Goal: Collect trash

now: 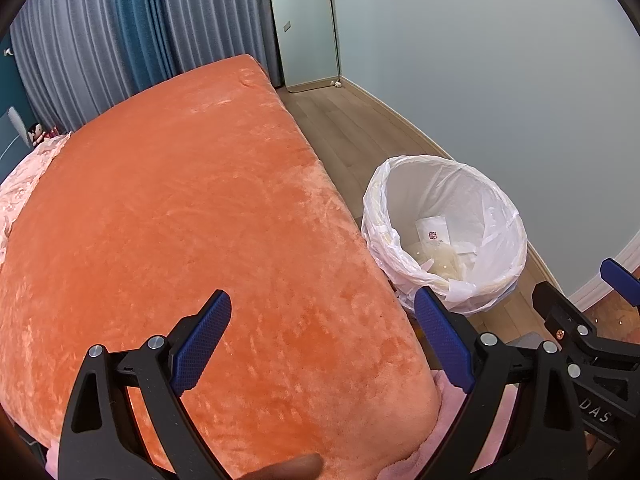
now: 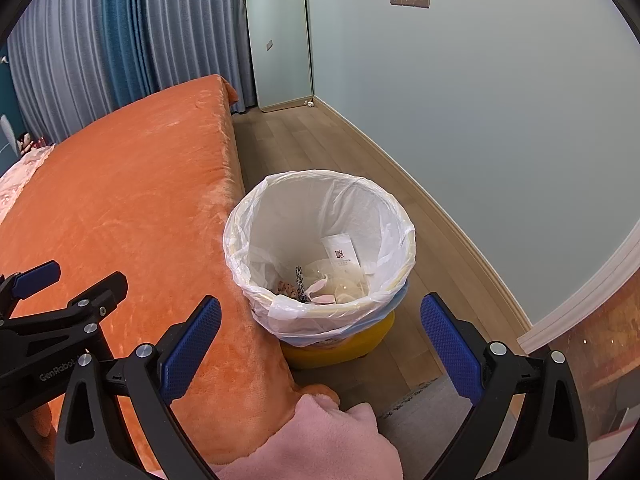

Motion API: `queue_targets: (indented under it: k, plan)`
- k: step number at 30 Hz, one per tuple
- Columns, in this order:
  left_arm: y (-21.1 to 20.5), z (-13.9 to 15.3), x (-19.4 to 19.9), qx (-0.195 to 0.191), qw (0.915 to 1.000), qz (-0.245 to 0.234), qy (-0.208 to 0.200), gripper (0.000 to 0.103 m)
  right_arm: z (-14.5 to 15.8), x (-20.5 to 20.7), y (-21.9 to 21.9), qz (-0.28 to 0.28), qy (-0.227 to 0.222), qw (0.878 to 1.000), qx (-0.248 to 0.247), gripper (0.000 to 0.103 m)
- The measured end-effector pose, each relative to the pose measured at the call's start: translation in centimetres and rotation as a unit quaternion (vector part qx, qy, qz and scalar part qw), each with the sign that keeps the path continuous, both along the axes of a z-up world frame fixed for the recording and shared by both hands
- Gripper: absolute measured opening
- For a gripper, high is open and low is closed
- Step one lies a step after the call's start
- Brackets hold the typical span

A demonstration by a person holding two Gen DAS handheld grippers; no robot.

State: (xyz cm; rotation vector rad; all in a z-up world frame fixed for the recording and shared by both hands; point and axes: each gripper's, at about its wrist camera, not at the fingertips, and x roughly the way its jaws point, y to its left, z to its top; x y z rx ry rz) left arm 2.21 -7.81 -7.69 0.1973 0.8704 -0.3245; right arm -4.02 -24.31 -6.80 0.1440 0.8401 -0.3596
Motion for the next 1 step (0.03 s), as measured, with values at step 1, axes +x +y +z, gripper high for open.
queue_targets:
  k: [1]
  plan:
    - [-0.04,0.01,0.00,0.000,1.0000,-0.003,0.000,0.088,0.02,0.02,-0.04,0.000,0.000,1.000,-0.001,0.096]
